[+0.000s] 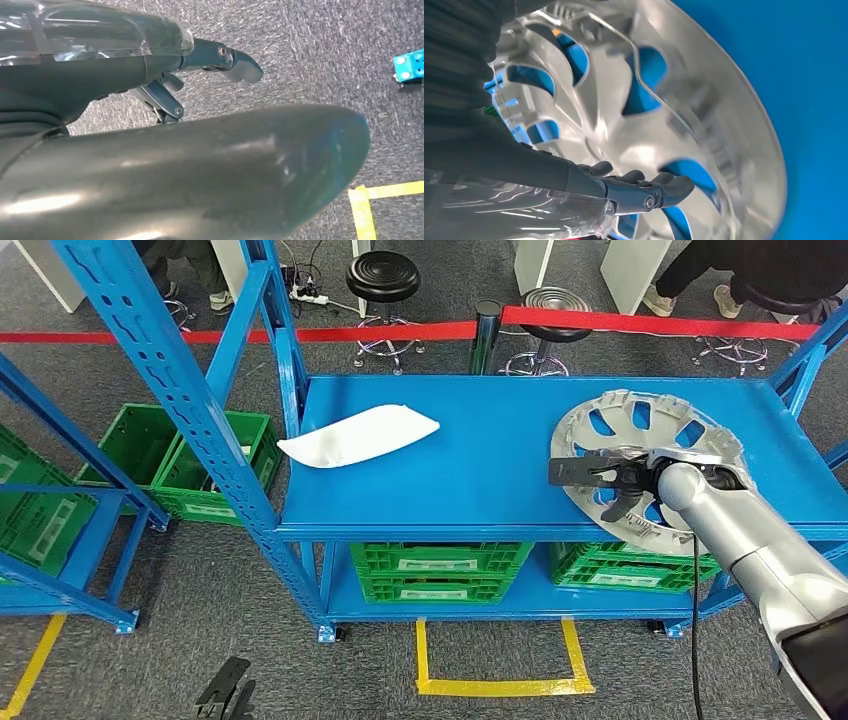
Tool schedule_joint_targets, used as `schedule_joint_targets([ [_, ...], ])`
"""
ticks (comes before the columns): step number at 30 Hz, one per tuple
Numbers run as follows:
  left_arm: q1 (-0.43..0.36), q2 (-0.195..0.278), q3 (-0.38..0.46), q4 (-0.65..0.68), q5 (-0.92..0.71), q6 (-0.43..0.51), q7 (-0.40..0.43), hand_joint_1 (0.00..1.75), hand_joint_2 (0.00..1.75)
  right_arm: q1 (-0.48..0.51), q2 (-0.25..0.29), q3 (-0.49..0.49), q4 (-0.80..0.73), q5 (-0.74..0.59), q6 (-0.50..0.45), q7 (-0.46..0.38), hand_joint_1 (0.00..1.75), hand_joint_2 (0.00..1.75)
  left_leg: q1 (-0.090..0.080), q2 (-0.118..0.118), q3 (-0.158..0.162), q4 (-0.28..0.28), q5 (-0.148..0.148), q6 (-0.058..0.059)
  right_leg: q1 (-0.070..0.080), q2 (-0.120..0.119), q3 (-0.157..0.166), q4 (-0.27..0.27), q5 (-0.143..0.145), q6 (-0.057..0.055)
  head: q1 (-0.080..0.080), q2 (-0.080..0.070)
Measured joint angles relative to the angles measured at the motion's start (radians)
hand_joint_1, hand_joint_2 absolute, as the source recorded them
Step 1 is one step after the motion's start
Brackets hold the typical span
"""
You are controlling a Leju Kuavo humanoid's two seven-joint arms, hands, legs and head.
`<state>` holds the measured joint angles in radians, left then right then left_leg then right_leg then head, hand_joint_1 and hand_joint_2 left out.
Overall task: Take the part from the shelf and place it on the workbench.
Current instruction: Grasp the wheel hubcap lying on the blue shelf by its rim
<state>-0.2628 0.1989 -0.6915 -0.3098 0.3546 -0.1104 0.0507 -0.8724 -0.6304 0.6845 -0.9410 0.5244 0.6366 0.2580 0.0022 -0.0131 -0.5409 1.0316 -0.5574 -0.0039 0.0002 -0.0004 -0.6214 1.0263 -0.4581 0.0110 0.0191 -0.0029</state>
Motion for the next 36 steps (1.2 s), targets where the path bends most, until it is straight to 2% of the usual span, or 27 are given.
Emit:
schedule_joint_targets([
  [14, -0.006, -0.002, -0.001, -0.007, 0.016, 0.002, -0.005, 0.0, 0.0, 0.085, -0.093, 0.047, -0.091, -0.034, -0.018, 0.012, 0.0, 1.75, 0.0, 0.002, 0.0, 0.0, 0.0, 0.0, 0.0, 0.0, 0.0, 0.0, 0.0, 0.0, 0.0, 0.0],
  [20, -0.006, -0.002, -0.002, -0.007, 0.021, 0.005, -0.006, 0.0, 0.0, 0.1, -0.107, 0.052, -0.096, -0.034, -0.035, 0.012, 0.0, 1.75, 0.0, 0.002, 0.0, 0.0, 0.0, 0.0, 0.0, 0.0, 0.0, 0.0, 0.0, 0.0, 0.0, 0.0],
  [24, -0.002, 0.001, -0.004, -0.006, 0.029, 0.005, -0.017, 0.0, 0.0, 0.114, -0.128, 0.054, -0.1, -0.033, -0.062, -0.005, 1.75, 1.75, 0.0, 0.005, 0.0, 0.0, 0.0, 0.0, 0.0, 0.0, 0.0, 0.0, 0.0, 0.0, 0.0, 0.0],
  [36, -0.009, -0.002, -0.011, -0.016, 0.05, 0.013, -0.012, 0.0, 0.0, 0.103, -0.111, 0.062, -0.099, -0.009, -0.067, -0.01, 1.75, 1.75, 0.0, 0.015, 0.001, 0.0, 0.0, 0.0, 0.0, 0.003, 0.0, 0.0, 0.0, 0.0, 0.0, 0.0],
])
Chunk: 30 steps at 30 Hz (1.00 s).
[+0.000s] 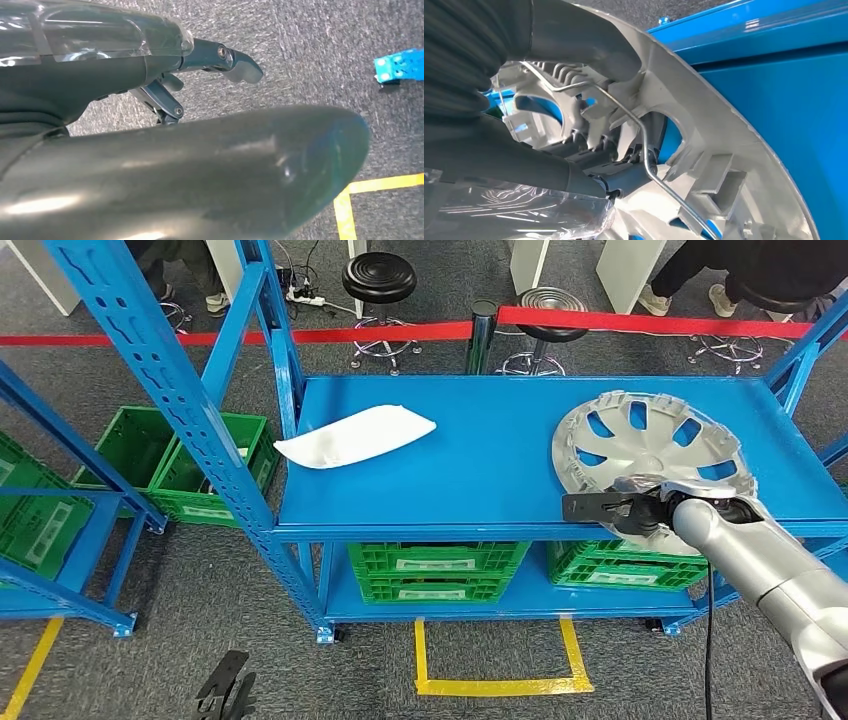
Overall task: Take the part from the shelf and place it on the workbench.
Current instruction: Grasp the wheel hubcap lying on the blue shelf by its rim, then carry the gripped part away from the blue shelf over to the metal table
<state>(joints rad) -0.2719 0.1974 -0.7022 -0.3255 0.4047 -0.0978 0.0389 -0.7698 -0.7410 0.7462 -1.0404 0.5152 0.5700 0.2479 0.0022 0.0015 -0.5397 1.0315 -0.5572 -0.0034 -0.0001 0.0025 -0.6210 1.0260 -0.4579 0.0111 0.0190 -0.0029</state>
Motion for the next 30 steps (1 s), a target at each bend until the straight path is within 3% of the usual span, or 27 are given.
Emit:
schedule_joint_targets([
  [20, -0.013, -0.005, -0.014, -0.006, 0.017, 0.005, 0.02, 0.0, 0.0, -0.012, 0.03, 0.0, 0.017, 0.019, 0.012, 0.006, 1.75, 1.75, 0.0, 0.007, 0.001, 0.0, 0.0, 0.0, 0.0, 0.003, 0.0, 0.0, 0.0, 0.0, 0.0, 0.0],
  [30, -0.008, -0.004, -0.016, -0.006, 0.029, 0.008, 0.001, 0.0, 0.0, -0.026, 0.035, -0.004, 0.036, 0.001, -0.036, -0.013, 1.75, 1.75, 0.0, 0.008, -0.001, 0.0, 0.0, 0.001, -0.001, 0.003, 0.0, 0.0, 0.0, 0.0, 0.0, 0.0],
])
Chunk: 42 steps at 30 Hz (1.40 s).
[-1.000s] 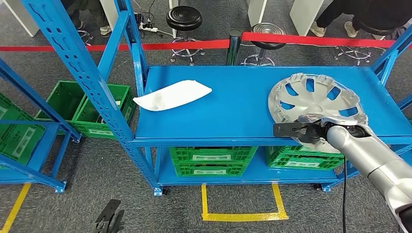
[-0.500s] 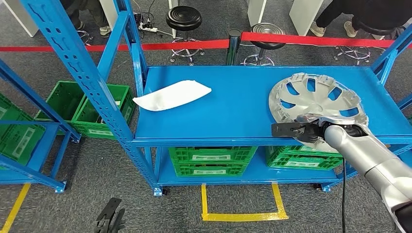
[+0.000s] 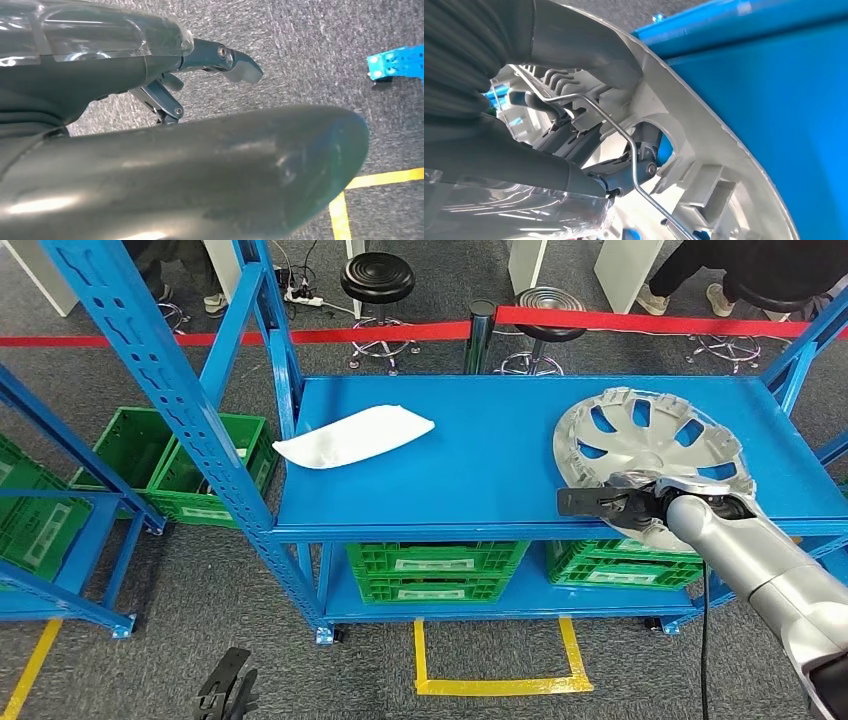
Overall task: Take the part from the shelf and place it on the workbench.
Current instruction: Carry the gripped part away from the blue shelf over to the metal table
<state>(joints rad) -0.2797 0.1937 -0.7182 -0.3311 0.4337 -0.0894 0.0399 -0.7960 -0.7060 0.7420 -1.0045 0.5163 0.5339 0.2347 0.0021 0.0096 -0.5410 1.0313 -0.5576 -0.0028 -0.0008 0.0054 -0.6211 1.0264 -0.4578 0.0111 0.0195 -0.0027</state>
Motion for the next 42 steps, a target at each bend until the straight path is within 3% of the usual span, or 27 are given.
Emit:
schedule_joint_targets([
  [11, 0.008, 0.008, 0.0, 0.004, 0.021, -0.012, -0.044, 0.0, 0.0, -0.161, 0.114, -0.115, 0.099, -0.063, -0.348, -0.18, 1.75, 1.75, 0.0, 0.011, 0.002, -0.001, 0.0, 0.001, -0.001, 0.006, -0.002, 0.001, 0.001, 0.0, -0.002, 0.0],
  [20, 0.012, 0.015, 0.0, 0.008, 0.006, -0.031, -0.079, 0.0, 0.0, -0.136, 0.18, -0.284, 0.126, -0.056, -0.545, -0.32, 1.75, 1.75, -0.001, 0.004, 0.001, -0.001, 0.0, 0.001, -0.001, 0.004, -0.002, 0.001, 0.001, 0.0, 0.0, 0.0],
  [29, 0.014, 0.021, 0.0, 0.008, -0.005, -0.039, -0.091, 0.0, 0.0, -0.087, 0.209, -0.438, 0.065, -0.063, -0.606, -0.368, 1.75, 1.75, -0.002, -0.002, 0.0, -0.001, 0.0, 0.001, -0.002, 0.001, -0.002, 0.0, 0.001, 0.0, 0.0, 0.0],
  [33, 0.017, 0.022, 0.0, 0.008, -0.017, -0.032, -0.105, 0.0, 1.75, -0.066, 0.215, -0.48, 0.042, -0.06, -0.606, -0.369, 1.75, 1.75, -0.002, -0.004, 0.0, -0.001, 0.0, 0.001, -0.002, 0.0, -0.002, 0.0, 0.001, 0.0, 0.0, 0.0],
  [42, 0.008, 0.021, 0.0, 0.006, -0.057, 0.012, -0.118, 0.0, 1.75, -0.056, 0.226, -0.528, 0.004, -0.055, -0.603, -0.365, 1.75, 1.75, -0.002, -0.008, 0.0, -0.001, 0.0, 0.001, -0.002, 0.0, -0.002, 0.0, 0.001, 0.0, 0.0, 0.0],
])
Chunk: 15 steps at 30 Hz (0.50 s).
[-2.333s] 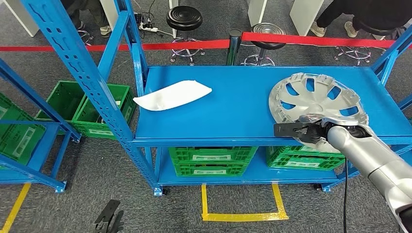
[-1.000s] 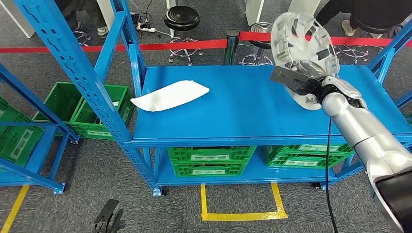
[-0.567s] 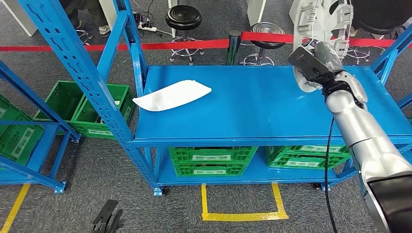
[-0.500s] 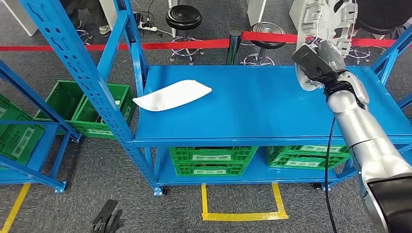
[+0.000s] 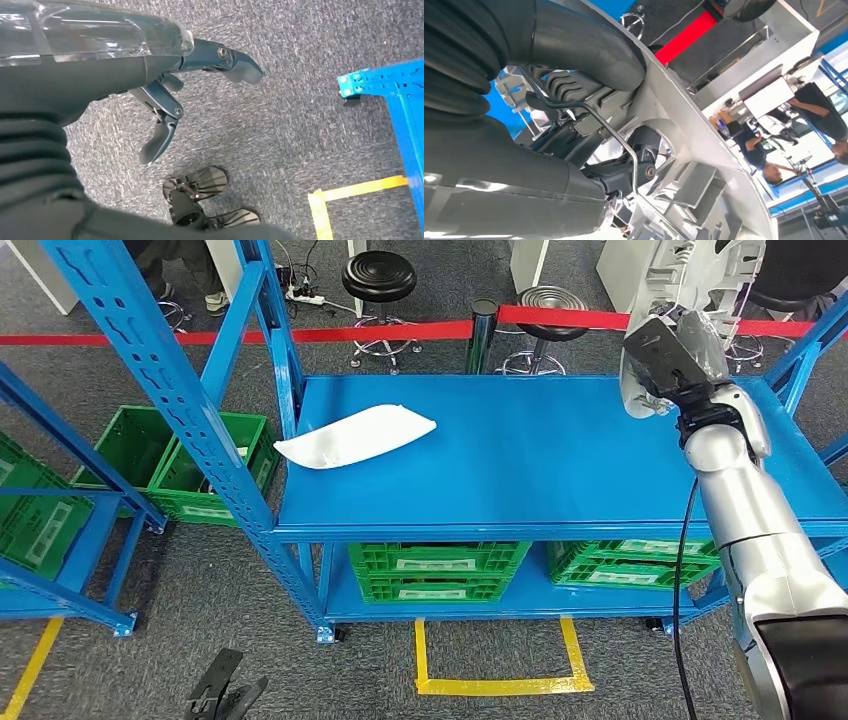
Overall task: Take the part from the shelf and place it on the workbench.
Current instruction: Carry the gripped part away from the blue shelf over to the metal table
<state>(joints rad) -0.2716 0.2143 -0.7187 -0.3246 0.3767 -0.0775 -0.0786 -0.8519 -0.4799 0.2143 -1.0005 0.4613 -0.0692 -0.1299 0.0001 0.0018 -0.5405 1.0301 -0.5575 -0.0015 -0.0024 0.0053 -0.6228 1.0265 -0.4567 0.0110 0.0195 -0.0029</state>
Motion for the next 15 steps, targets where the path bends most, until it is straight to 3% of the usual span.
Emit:
schedule_joint_targets([
  [15, 0.0, -0.001, 0.0, 0.0, 0.005, -0.006, -0.01, 0.0, 1.75, 0.013, 0.006, -0.033, -0.035, -0.017, 0.002, 0.003, 1.75, 1.75, 0.0, -0.002, 0.0, 0.0, 0.0, 0.0, 0.0, -0.001, 0.0, 0.0, -0.001, 0.001, 0.0, 0.0],
])
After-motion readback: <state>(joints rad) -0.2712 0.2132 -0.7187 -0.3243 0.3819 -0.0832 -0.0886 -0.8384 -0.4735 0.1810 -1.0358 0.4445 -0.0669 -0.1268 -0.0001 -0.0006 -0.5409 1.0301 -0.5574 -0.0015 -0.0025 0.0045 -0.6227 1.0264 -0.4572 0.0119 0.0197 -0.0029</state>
